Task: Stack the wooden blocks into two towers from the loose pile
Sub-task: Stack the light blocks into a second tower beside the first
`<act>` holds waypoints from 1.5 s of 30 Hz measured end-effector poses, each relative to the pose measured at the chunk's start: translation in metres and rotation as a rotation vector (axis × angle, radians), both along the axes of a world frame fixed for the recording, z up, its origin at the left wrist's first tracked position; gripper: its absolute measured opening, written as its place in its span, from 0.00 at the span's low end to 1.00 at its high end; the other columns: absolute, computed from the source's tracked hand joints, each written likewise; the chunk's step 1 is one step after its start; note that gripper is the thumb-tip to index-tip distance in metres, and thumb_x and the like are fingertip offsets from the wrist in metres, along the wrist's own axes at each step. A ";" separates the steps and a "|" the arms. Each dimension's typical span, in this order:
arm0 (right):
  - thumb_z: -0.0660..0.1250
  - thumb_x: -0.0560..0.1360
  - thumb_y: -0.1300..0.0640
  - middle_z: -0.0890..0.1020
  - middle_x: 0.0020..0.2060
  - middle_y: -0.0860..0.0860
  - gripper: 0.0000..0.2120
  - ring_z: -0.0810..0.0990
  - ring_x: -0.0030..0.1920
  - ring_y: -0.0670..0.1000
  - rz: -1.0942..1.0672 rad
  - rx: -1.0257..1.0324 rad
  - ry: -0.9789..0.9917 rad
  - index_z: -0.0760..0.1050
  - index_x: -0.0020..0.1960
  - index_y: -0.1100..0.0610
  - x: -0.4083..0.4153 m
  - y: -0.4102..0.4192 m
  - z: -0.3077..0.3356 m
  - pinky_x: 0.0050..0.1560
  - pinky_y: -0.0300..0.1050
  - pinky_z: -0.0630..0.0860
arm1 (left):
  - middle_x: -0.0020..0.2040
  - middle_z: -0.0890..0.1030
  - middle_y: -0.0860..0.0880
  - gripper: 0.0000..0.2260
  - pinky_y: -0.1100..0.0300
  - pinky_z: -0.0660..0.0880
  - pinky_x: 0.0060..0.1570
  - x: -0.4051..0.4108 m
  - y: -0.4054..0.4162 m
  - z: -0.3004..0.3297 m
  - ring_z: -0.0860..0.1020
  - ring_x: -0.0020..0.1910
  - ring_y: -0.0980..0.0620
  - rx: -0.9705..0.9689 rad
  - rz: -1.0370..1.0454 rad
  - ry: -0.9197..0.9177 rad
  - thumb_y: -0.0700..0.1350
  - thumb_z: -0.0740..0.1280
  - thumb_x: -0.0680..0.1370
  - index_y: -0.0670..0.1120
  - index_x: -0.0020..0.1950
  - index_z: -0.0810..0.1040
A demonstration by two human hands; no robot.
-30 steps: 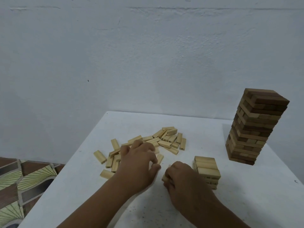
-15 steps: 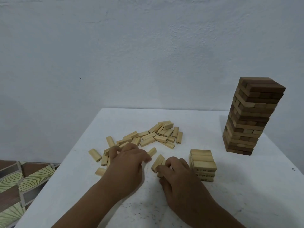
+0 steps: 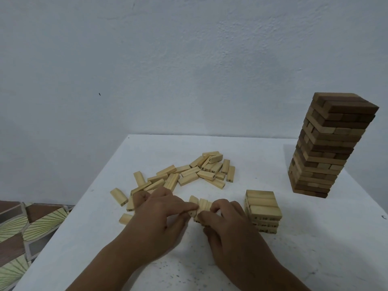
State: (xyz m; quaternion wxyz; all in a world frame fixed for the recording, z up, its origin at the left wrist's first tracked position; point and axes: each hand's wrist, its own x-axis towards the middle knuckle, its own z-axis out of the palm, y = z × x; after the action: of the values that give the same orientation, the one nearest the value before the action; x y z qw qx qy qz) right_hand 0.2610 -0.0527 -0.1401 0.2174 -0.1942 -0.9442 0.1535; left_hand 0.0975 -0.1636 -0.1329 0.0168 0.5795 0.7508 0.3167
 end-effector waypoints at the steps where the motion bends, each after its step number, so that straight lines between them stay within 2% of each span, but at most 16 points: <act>1: 0.64 0.72 0.55 0.76 0.47 0.45 0.10 0.73 0.48 0.46 0.004 -0.005 0.005 0.79 0.52 0.49 0.000 0.000 0.000 0.42 0.33 0.70 | 0.42 0.80 0.67 0.13 0.44 0.70 0.47 0.000 0.000 0.001 0.74 0.48 0.59 0.006 0.004 -0.007 0.57 0.61 0.77 0.64 0.58 0.80; 6: 0.62 0.74 0.55 0.76 0.47 0.45 0.10 0.73 0.48 0.46 0.003 -0.014 -0.002 0.80 0.51 0.49 -0.001 0.002 0.001 0.42 0.33 0.72 | 0.42 0.77 0.65 0.10 0.46 0.68 0.48 -0.004 -0.003 -0.003 0.73 0.49 0.60 -0.037 0.026 0.080 0.56 0.65 0.77 0.67 0.56 0.80; 10: 0.60 0.75 0.53 0.75 0.48 0.44 0.11 0.70 0.48 0.43 0.006 -0.038 -0.014 0.79 0.52 0.49 -0.003 0.004 0.002 0.43 0.28 0.66 | 0.58 0.74 0.67 0.09 0.49 0.61 0.59 -0.004 -0.007 -0.001 0.67 0.65 0.61 -0.064 0.052 0.102 0.58 0.68 0.74 0.71 0.52 0.80; 12: 0.60 0.76 0.52 0.74 0.50 0.42 0.11 0.69 0.50 0.42 0.010 -0.051 -0.023 0.79 0.54 0.49 -0.004 0.004 0.001 0.46 0.27 0.65 | 0.63 0.73 0.67 0.10 0.48 0.60 0.61 -0.004 -0.008 0.000 0.64 0.68 0.61 -0.072 0.040 0.095 0.59 0.68 0.73 0.71 0.53 0.79; 18: 0.63 0.77 0.54 0.69 0.65 0.41 0.11 0.63 0.65 0.41 0.022 -0.129 -0.036 0.75 0.59 0.48 -0.006 0.004 0.003 0.60 0.25 0.56 | 0.57 0.76 0.69 0.13 0.46 0.65 0.58 -0.007 -0.006 0.003 0.69 0.62 0.64 -0.097 0.009 0.126 0.60 0.68 0.73 0.66 0.57 0.79; 19: 0.64 0.77 0.54 0.69 0.64 0.40 0.11 0.63 0.65 0.40 0.023 -0.148 -0.041 0.73 0.59 0.47 -0.007 0.003 0.004 0.60 0.25 0.56 | 0.57 0.76 0.70 0.15 0.47 0.66 0.58 -0.007 -0.005 0.003 0.69 0.61 0.64 -0.093 0.005 0.120 0.61 0.68 0.72 0.64 0.58 0.79; 21: 0.64 0.76 0.55 0.67 0.58 0.39 0.13 0.67 0.58 0.39 0.012 -0.201 -0.054 0.68 0.58 0.43 -0.008 0.001 0.007 0.54 0.24 0.62 | 0.57 0.76 0.70 0.18 0.46 0.67 0.59 -0.008 -0.005 0.002 0.69 0.61 0.64 -0.109 -0.004 0.109 0.63 0.66 0.72 0.62 0.60 0.79; 23: 0.65 0.76 0.55 0.66 0.53 0.40 0.15 0.68 0.53 0.39 0.012 -0.235 -0.056 0.66 0.57 0.41 -0.008 0.000 0.011 0.50 0.28 0.67 | 0.59 0.76 0.70 0.19 0.46 0.67 0.59 -0.008 -0.004 0.001 0.68 0.63 0.65 -0.130 -0.005 0.123 0.64 0.65 0.72 0.62 0.61 0.79; 26: 0.65 0.76 0.55 0.65 0.52 0.39 0.16 0.67 0.54 0.40 0.010 -0.257 -0.073 0.66 0.60 0.41 -0.008 0.000 0.018 0.52 0.33 0.69 | 0.61 0.74 0.71 0.21 0.48 0.64 0.60 -0.005 -0.003 0.002 0.65 0.64 0.67 -0.146 0.007 0.121 0.67 0.66 0.70 0.63 0.60 0.79; 29: 0.67 0.76 0.55 0.63 0.49 0.37 0.19 0.66 0.56 0.42 0.021 -0.280 -0.103 0.67 0.64 0.43 -0.010 0.001 0.025 0.53 0.35 0.67 | 0.61 0.75 0.71 0.21 0.50 0.64 0.60 -0.002 -0.001 0.002 0.66 0.62 0.68 -0.152 -0.003 0.106 0.66 0.68 0.69 0.61 0.59 0.80; 34: 0.69 0.74 0.57 0.66 0.52 0.39 0.26 0.66 0.56 0.42 0.024 -0.363 -0.169 0.66 0.69 0.45 -0.010 0.003 0.035 0.55 0.37 0.66 | 0.60 0.76 0.71 0.17 0.50 0.66 0.62 -0.001 0.003 0.003 0.69 0.59 0.66 -0.135 -0.004 0.022 0.63 0.71 0.69 0.59 0.55 0.80; 37: 0.69 0.74 0.60 0.70 0.53 0.44 0.26 0.72 0.53 0.45 0.010 -0.401 -0.179 0.67 0.66 0.41 -0.011 0.003 0.037 0.53 0.39 0.72 | 0.57 0.78 0.69 0.18 0.50 0.65 0.62 -0.001 0.003 0.006 0.70 0.57 0.64 -0.153 -0.004 0.008 0.64 0.71 0.68 0.59 0.55 0.80; 40: 0.68 0.73 0.61 0.71 0.53 0.46 0.25 0.74 0.50 0.45 0.007 -0.421 -0.160 0.64 0.60 0.36 -0.012 0.004 0.036 0.49 0.42 0.77 | 0.57 0.78 0.68 0.18 0.55 0.62 0.62 -0.002 0.004 0.011 0.69 0.57 0.65 -0.188 -0.009 0.029 0.63 0.73 0.68 0.59 0.55 0.80; 45: 0.69 0.73 0.58 0.72 0.56 0.46 0.26 0.75 0.51 0.45 0.031 -0.407 -0.103 0.60 0.59 0.35 -0.009 0.006 0.039 0.49 0.44 0.78 | 0.54 0.78 0.67 0.17 0.54 0.65 0.59 -0.001 0.006 0.022 0.70 0.57 0.65 -0.172 -0.024 -0.016 0.64 0.73 0.64 0.61 0.50 0.78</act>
State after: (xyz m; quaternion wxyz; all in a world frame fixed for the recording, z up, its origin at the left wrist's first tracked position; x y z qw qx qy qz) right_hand 0.2524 -0.0471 -0.1011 0.1228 -0.2271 -0.9064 0.3342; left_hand 0.0967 -0.1580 -0.1108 0.0763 0.5823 0.7679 0.2556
